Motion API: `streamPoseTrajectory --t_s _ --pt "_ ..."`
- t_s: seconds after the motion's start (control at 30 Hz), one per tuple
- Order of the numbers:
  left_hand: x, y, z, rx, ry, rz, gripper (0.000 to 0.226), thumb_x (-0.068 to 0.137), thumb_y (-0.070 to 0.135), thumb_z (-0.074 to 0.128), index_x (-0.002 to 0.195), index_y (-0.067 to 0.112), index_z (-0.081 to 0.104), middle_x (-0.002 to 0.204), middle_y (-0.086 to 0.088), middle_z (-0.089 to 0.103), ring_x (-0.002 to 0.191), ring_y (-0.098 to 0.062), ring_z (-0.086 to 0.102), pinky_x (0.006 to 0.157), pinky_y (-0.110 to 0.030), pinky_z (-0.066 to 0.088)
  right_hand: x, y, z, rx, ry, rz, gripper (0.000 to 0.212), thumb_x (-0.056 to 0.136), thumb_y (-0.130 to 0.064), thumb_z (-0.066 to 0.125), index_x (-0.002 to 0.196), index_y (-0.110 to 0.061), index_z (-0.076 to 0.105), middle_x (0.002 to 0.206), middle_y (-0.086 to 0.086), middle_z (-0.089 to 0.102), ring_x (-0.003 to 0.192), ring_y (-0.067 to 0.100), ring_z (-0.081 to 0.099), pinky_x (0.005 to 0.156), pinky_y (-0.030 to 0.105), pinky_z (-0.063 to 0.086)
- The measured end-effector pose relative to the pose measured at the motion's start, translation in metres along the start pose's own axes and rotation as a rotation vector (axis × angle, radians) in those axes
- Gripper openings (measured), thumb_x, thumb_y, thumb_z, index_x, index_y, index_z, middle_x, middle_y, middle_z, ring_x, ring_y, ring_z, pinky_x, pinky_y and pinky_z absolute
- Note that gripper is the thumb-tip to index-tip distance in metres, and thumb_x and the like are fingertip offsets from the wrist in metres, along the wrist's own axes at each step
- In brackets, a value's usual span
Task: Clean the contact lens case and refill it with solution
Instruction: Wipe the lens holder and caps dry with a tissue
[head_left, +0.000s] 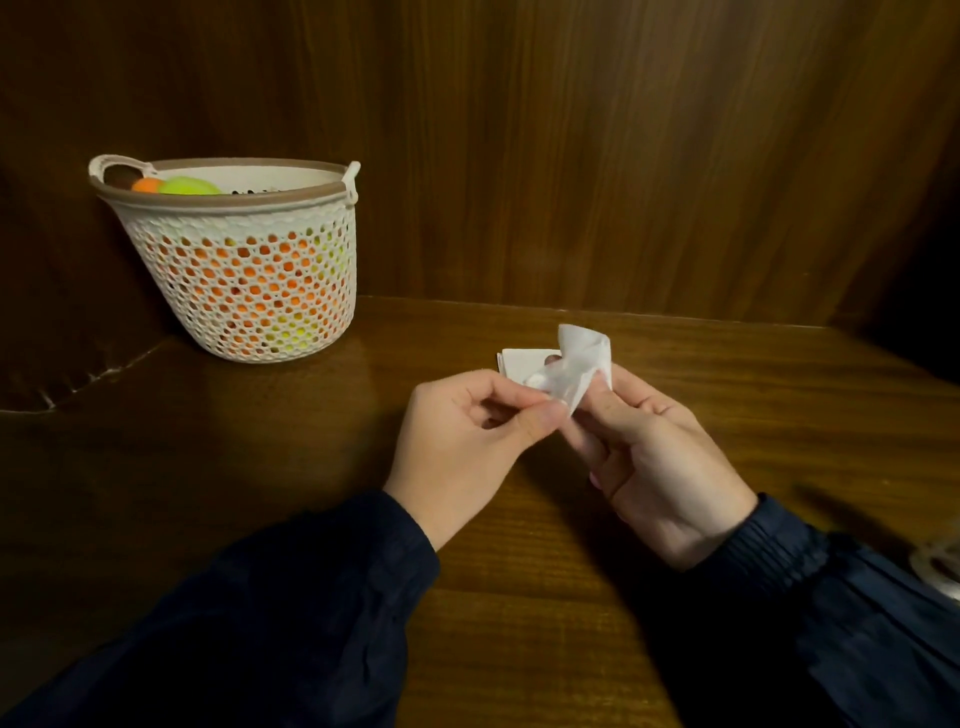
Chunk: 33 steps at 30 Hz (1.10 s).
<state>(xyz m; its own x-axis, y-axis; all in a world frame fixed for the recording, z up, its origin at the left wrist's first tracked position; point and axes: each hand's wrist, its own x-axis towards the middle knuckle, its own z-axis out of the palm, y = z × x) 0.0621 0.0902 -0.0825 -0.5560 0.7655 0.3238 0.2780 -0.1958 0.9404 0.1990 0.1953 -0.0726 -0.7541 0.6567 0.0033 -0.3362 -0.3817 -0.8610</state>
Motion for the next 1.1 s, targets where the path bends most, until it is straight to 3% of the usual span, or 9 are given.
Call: streamPoseTrajectory --t_s 0.1,0.17,0.3,0.5,0.63,0.8,0.97,1.03,1.1 --pt "-0.002 0.003 0.002 -0.203 -0.047 -0.082 0.020 0.086 0.022 0.081 0.101 0.009 0.077 0.092 -0.006 0.083 0.091 -0.016 0.079 0.078 -0.024 0.061 -0.004 -0.003 0.004 -0.133 0.056 -0.065 0.028 0.100 -0.024 0.067 0.124 -0.012 0.076 0.121 0.016 0.077 0.104 0.023 0.077 0.065 0.023 0.061" --pt "-0.003 0.005 0.002 -0.381 -0.093 -0.169 0.033 0.081 0.028 0.080 0.105 0.006 0.076 0.097 -0.012 0.082 0.097 -0.023 0.079 0.081 -0.027 0.060 -0.007 -0.005 0.005 -0.244 0.109 -0.106 0.026 0.096 -0.032 0.072 0.116 -0.017 0.080 0.114 0.015 0.079 0.086 0.018 0.077 0.052 0.023 0.047" --pt "-0.001 0.006 0.000 -0.540 -0.141 -0.239 0.036 0.080 0.026 0.080 0.107 0.002 0.074 0.103 -0.019 0.080 0.100 -0.027 0.078 0.080 -0.026 0.060 -0.008 -0.008 0.005 -0.297 0.169 -0.117 0.026 0.096 -0.037 0.071 0.112 -0.020 0.082 0.107 0.016 0.080 0.078 0.017 0.073 0.060 0.030 0.032" --pt "-0.001 0.002 0.000 -0.461 -0.160 -0.260 0.021 0.083 0.024 0.080 0.099 0.010 0.080 0.103 -0.016 0.081 0.103 -0.027 0.078 0.083 -0.028 0.062 -0.010 -0.010 0.005 -0.428 0.193 -0.122 0.022 0.083 -0.041 0.084 0.103 -0.029 0.083 0.096 0.012 0.081 0.057 0.011 0.068 0.037 0.020 0.038" --pt "0.000 0.002 0.000 -0.565 -0.206 -0.320 0.022 0.085 0.019 0.079 0.103 0.006 0.077 0.109 -0.019 0.079 0.105 -0.027 0.078 0.084 -0.027 0.061 -0.010 -0.012 0.003 -0.400 0.203 -0.119 0.019 0.093 -0.038 0.077 0.102 -0.022 0.083 0.091 0.014 0.080 0.057 0.013 0.068 0.037 0.020 0.037" --pt "0.005 0.004 0.000 -0.744 -0.225 -0.354 0.017 0.078 0.022 0.084 0.092 0.013 0.083 0.108 -0.016 0.079 0.099 -0.021 0.078 0.082 -0.026 0.060 -0.009 -0.014 0.002 -0.361 0.233 -0.126 0.021 0.099 -0.041 0.069 0.109 -0.027 0.082 0.099 0.015 0.080 0.070 0.017 0.073 0.053 0.026 0.041" --pt "0.005 0.002 -0.003 -0.587 -0.108 -0.260 0.032 0.079 0.021 0.081 0.109 0.012 0.075 0.112 -0.008 0.080 0.104 -0.019 0.077 0.087 -0.028 0.060 -0.007 -0.012 0.003 -0.498 0.341 -0.070 0.011 0.097 -0.040 0.074 0.104 -0.036 0.081 0.102 0.024 0.075 0.067 0.032 0.059 0.044 0.025 0.039" --pt "0.004 0.002 -0.003 -0.382 -0.041 -0.174 0.029 0.084 0.020 0.082 0.111 0.027 0.073 0.115 0.001 0.080 0.110 -0.018 0.075 0.094 -0.037 0.059 -0.006 -0.008 0.005 -0.503 0.289 -0.053 0.009 0.096 -0.031 0.075 0.098 -0.029 0.084 0.085 0.015 0.077 0.060 0.021 0.062 0.038 0.020 0.037" --pt "0.002 0.002 -0.001 -0.224 -0.004 -0.074 0.033 0.086 0.018 0.083 0.110 0.037 0.071 0.118 0.006 0.078 0.111 -0.015 0.074 0.098 -0.041 0.060 -0.006 -0.006 0.008 -0.407 0.180 -0.005 0.013 0.097 -0.017 0.073 0.093 -0.015 0.085 0.086 0.010 0.081 0.065 0.012 0.073 0.043 0.018 0.050"
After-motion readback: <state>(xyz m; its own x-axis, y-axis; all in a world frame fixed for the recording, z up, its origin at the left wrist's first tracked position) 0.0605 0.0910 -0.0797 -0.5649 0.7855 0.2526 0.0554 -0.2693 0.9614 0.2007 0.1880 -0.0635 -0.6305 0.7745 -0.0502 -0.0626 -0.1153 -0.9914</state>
